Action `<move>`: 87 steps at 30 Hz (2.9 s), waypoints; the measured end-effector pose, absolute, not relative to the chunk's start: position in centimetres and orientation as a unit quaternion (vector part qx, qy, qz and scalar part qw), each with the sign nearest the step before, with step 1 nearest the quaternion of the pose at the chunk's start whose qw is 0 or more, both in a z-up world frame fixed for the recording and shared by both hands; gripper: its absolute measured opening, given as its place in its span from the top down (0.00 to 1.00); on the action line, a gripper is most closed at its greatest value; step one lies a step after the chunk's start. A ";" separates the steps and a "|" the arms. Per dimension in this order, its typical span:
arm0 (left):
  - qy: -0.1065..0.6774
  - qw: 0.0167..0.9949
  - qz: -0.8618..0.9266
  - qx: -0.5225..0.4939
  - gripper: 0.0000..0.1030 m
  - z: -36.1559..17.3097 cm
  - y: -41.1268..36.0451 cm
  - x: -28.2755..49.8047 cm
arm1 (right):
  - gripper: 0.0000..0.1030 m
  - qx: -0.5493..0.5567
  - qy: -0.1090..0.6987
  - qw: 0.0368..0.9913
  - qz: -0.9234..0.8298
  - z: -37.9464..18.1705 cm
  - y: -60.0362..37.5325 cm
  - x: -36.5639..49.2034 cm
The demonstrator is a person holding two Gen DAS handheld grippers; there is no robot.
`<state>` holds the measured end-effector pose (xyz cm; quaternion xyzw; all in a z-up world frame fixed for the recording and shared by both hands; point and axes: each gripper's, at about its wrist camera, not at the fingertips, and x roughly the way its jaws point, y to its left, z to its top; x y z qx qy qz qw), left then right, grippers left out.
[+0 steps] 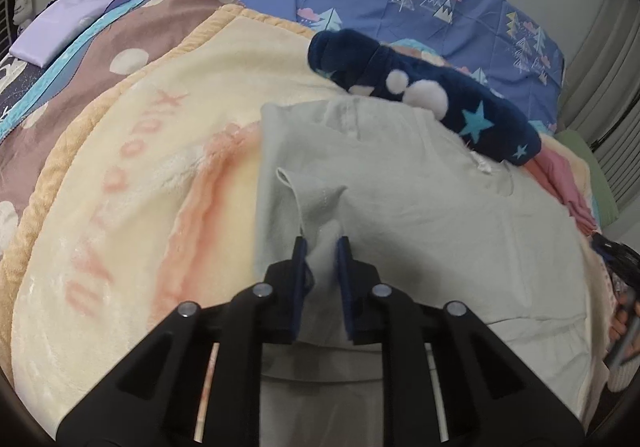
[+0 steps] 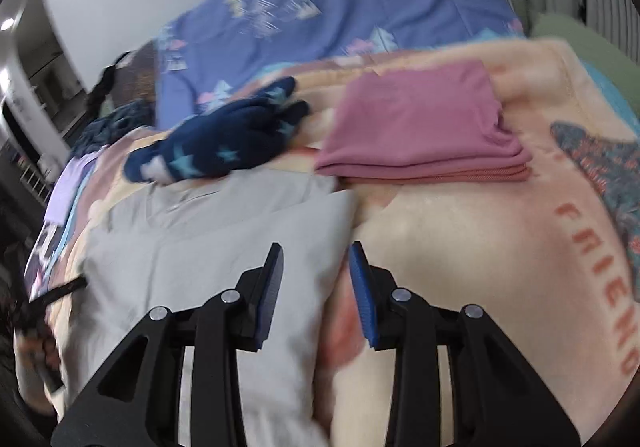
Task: Fold small clothes
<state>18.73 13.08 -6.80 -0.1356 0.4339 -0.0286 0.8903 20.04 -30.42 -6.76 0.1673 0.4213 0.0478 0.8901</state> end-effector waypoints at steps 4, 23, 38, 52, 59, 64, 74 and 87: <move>0.408 0.905 -0.040 -0.112 0.91 -4.6 12.5 18.1 | 0.94 0.179 0.457 0.869 0.052 -9.4 -29.9 23.6; 0.427 0.901 -0.024 -0.067 0.56 -7.2 12.9 17.6 | 0.84 0.094 0.392 0.907 0.122 -6.5 -27.3 15.0; 0.422 0.899 -0.039 -0.107 0.55 -5.2 14.3 18.0 | 0.66 0.026 0.377 0.922 0.084 -7.3 -26.5 9.2; 0.450 0.892 0.018 -0.040 0.83 -8.5 13.4 23.2 | 0.60 0.043 0.405 0.907 0.106 -11.8 -24.8 9.4; 0.415 0.908 -0.002 -0.059 0.54 -5.8 14.5 18.1 | 0.58 0.040 0.402 0.908 0.107 -11.7 -24.8 9.4; 0.452 0.891 0.015 0.038 0.94 -7.8 12.7 16.1 | 0.57 0.043 0.402 0.908 0.108 -11.8 -24.8 9.5; 0.431 0.900 -0.051 -0.051 0.41 -6.2 15.8 7.6 | 0.57 0.094 0.384 0.914 0.098 -9.1 -28.4 4.8; 0.473 0.867 -0.133 -0.085 0.40 -9.7 17.3 -2.4 | 0.57 0.178 0.427 0.867 0.184 -12.3 -32.0 -6.8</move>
